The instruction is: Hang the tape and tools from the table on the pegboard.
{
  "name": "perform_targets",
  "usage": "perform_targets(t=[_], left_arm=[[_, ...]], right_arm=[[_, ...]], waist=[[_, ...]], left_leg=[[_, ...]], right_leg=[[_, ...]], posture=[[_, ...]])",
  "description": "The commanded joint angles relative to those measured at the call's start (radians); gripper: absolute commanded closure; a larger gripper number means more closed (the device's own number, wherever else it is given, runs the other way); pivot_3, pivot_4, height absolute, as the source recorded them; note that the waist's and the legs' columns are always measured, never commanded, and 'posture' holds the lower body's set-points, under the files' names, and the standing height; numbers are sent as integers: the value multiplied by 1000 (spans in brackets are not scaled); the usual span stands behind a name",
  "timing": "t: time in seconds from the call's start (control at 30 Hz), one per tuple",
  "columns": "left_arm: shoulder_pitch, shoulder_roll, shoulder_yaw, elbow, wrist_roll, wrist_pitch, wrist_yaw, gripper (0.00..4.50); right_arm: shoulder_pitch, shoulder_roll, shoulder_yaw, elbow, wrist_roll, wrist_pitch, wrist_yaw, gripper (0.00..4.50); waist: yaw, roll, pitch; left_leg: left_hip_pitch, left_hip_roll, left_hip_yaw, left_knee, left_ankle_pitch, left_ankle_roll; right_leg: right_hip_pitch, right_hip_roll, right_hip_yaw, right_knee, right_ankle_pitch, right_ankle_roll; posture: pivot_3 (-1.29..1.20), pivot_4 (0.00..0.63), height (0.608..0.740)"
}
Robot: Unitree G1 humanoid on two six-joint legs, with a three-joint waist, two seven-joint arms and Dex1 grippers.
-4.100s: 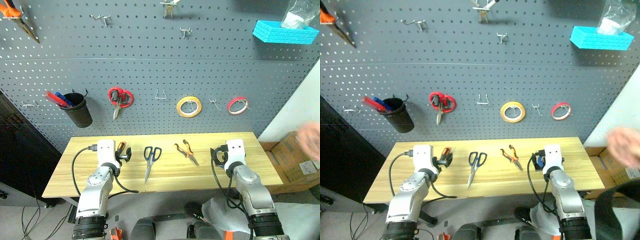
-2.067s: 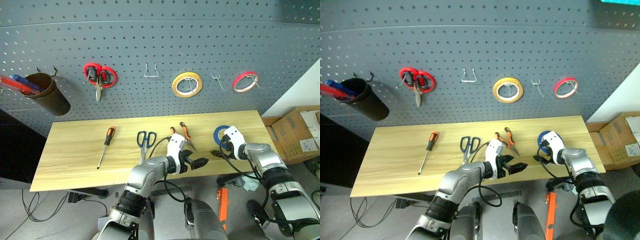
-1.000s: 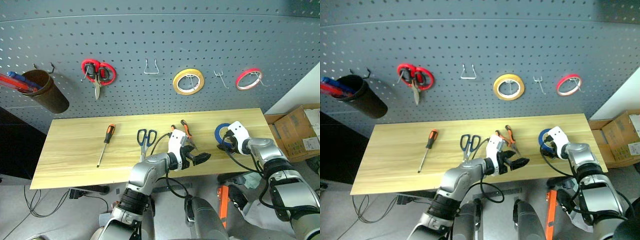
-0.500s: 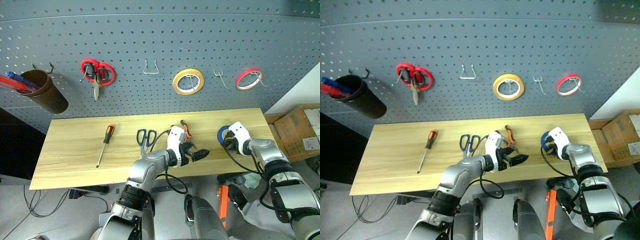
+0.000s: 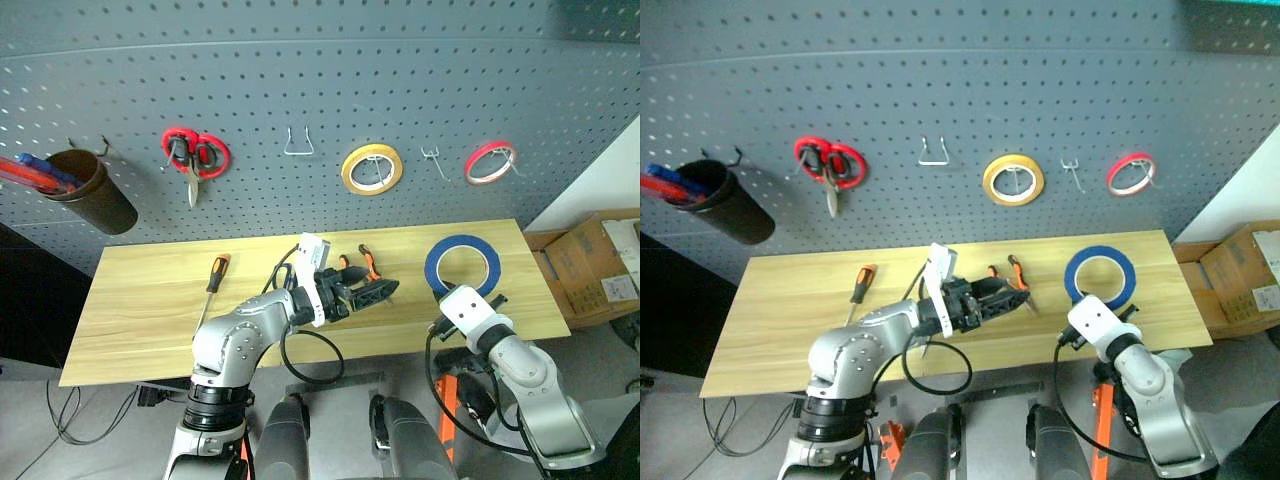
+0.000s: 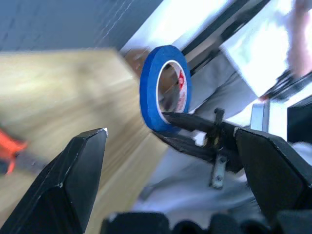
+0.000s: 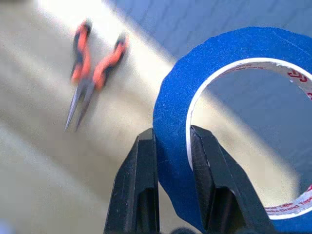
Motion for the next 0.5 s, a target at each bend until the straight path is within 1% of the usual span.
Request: perform_targets(t=[0.03, 0.1, 0.2, 0.33, 0.4, 0.5], left_arm=[[-84, 6, 79, -11, -103, 29, 16, 0], [-122, 5, 96, 36, -95, 3, 32, 0], [-165, 14, 93, 98, -62, -48, 36, 0], [-181, 27, 85, 127, -51, -85, 31, 0], [-176, 34, 83, 127, -50, -95, 34, 0], [-160, 38, 85, 114, -51, -107, 46, 0]], right_arm=[[-99, 15, 9, 51, -59, -101, -98, 3952], [-167, 17, 3, 131, -49, -143, -113, 3952], [-266, -1, -8, 278, -29, -235, -132, 3952], [-364, -34, -20, 444, -14, -347, -140, 3952], [-409, -46, -21, 527, 13, -398, -119, 3952], [-482, -56, -22, 654, 95, -466, -31, 3952]], waist=[[-5, -4, -17], [-11, -6, -33], [-13, -9, -52], [-13, -10, -56], [-13, -10, -57], [-14, -10, -57]], left_leg=[[0, 0, 0, 1, 0, 0], [0, -1, 0, 3, 1, 1], [5, -2, -2, 4, 1, 2], [6, -4, -3, 4, 2, 3], [6, -4, -3, 4, 2, 3], [6, -4, -4, 3, 2, 3]], right_leg=[[1, 0, 0, -1, 1, -1], [2, 0, 1, -2, 3, -3], [11, 0, 0, -3, 3, -4], [13, 0, 1, -3, 4, -4], [13, 0, 1, -3, 4, -3], [13, 0, 2, -2, 4, -3]], posture=[[14, 105, 740], [15, 85, 740], [22, 75, 740], [37, 67, 740], [43, 64, 740], [60, 63, 740]])
